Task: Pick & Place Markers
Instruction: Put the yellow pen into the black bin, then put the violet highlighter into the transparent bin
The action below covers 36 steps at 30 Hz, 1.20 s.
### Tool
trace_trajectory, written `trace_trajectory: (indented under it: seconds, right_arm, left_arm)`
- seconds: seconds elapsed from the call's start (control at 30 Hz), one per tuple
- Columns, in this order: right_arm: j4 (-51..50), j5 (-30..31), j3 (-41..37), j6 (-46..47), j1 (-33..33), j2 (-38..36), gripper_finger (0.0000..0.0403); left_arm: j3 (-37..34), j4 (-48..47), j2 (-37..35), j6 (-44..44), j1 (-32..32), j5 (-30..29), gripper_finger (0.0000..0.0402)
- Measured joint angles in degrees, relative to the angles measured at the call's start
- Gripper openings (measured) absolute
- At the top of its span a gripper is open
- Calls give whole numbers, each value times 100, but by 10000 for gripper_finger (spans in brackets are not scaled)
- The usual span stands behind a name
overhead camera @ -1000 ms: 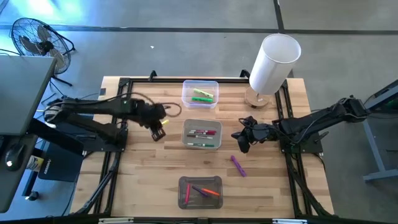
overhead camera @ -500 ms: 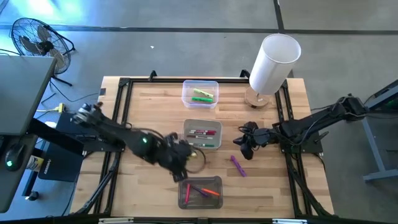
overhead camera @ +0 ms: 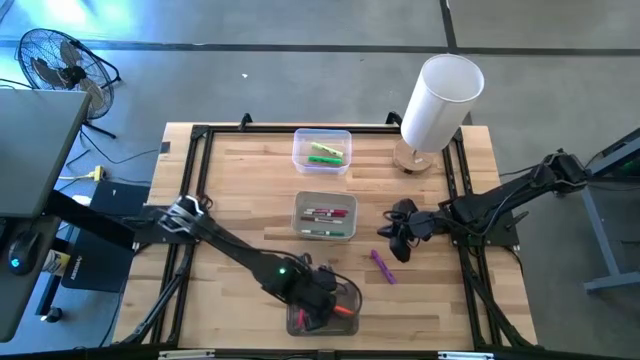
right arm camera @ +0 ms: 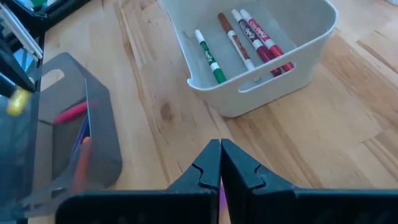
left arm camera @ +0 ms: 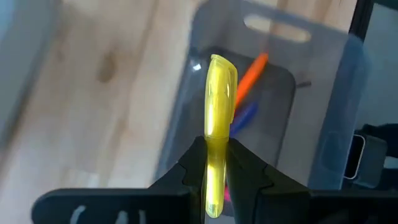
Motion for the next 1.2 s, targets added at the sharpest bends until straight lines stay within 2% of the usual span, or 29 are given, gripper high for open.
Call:
trace_trajectory:
  seconds: [0.3, 0.57, 0.9, 1.07, 1.2]
  right_arm:
    - [-201, -122, 0, 0, 31, 0, 0]
    - [-237, -147, 0, -2, 31, 0, 0]
    - [-240, -151, 0, -2, 31, 0, 0]
    - [-240, -151, 0, -2, 31, 0, 0]
    - [-240, -151, 0, -2, 31, 0, 0]
  left_arm:
    - [39, 230, 388, -481, 0, 625, 49]
    - [38, 307, 405, -494, 2, 605, 108]
    - [36, 238, 250, -455, 9, 563, 118]
    - [36, 239, 8, -100, 57, 587, 97]
    - [34, 75, -158, 258, 169, 476, 32]
